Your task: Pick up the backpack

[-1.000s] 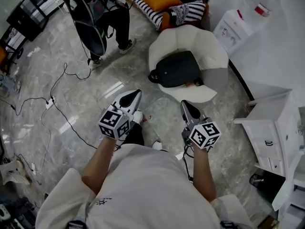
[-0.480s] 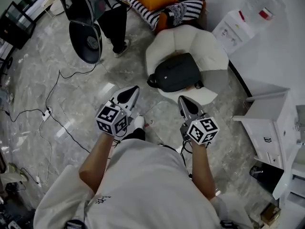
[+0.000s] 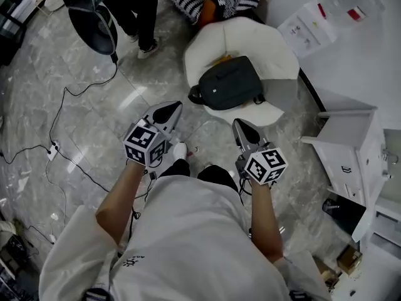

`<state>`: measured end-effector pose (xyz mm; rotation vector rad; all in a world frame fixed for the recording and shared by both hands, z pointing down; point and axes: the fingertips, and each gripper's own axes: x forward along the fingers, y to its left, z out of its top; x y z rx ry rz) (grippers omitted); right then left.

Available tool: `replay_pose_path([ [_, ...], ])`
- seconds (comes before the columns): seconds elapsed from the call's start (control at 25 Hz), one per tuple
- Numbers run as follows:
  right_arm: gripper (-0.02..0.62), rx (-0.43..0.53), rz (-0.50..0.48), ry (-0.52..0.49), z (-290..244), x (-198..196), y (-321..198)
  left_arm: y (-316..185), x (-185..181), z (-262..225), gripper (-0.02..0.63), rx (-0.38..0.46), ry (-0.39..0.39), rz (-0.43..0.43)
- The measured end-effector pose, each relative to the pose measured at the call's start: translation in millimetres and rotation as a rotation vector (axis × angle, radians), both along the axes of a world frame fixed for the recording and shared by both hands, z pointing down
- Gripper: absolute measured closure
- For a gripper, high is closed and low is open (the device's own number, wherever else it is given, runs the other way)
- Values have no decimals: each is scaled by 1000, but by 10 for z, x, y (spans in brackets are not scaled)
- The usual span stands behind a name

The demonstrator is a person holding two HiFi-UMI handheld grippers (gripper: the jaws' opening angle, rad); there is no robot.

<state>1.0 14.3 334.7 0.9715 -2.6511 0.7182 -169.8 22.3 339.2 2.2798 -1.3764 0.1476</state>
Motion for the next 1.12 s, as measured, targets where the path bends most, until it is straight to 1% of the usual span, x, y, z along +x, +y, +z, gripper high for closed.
replay_pose_path([
  [0.24,592,-50,3,38,268,-41,-51,-41,-99,267,609,-56,26,-10],
  [0.36,592,-77,5,30,364,-24,-110,-40,-72,370,609,-81,33,-10],
  [0.52,592,-102,-7,15,503,-29,-220,-67,-56,520,609,-115,16,-26],
  [0.64,592,-113,-32,19,643,-65,-324,-123,-70,645,609,-144,-5,-53],
  [0.8,593,-122,-80,23,838,-73,-526,-315,-14,764,609,-175,-19,-98],
  [1.12,593,-131,-149,34,1219,-65,-1033,-865,261,913,609,-208,-42,-124],
])
